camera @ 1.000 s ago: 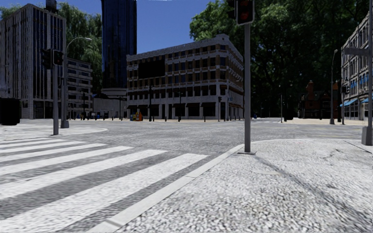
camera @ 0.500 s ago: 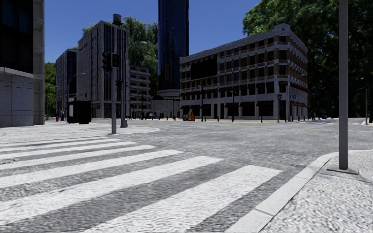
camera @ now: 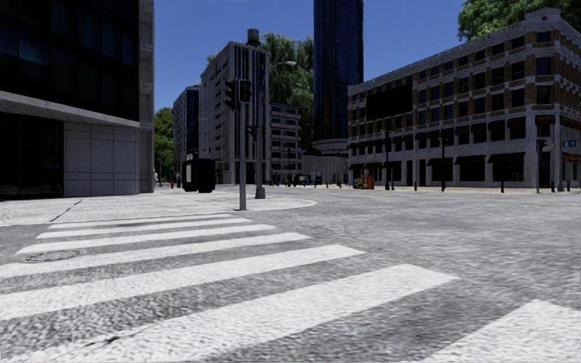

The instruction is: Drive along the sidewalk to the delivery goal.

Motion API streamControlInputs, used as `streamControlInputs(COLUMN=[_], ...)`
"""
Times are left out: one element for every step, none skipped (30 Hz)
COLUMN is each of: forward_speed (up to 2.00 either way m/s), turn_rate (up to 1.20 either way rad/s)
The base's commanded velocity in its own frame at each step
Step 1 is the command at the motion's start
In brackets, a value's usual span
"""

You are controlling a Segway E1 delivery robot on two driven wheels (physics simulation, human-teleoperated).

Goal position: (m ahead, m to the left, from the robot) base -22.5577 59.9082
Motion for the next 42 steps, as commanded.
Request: streamControlInputs(forward_speed=[1.59, 1.59, 1.59, 1.59, 1.59, 1.59, 1.59, 1.59, 1.59, 1.59, 1.59, 1.59, 1.59, 1.59, 1.59, 1.59, 1.59, 1.59, 1.59, 1.59, 1.59, 1.59, 1.59, 1.59, 1.59, 1.59, 1.59, 1.59, 1.59, 1.59, 1.59, 1.59, 1.59, 1.59, 1.59, 1.59, 1.59, 1.59, 1.59, 1.59, 1.59, 1.59], turn_rate=[0.61, 0.61, 0.61, 0.61, 0.61, 0.61, 0.61, 0.61, 0.61, 0.61, 0.61, 0.61, 0.61, 0.61, 0.61, 0.61, 0.61, 0.61, 0.61, 0.61, 0.61, 0.61, 0.61, 0.61, 0.61, 0.61, 0.61, 0.61, 0.61, 0.61, 0.61, 0.61, 0.61, 0.60, 0.54, 0.44, 0.30, 0.07, 0.00, 0.00, 0.00, 0.00])
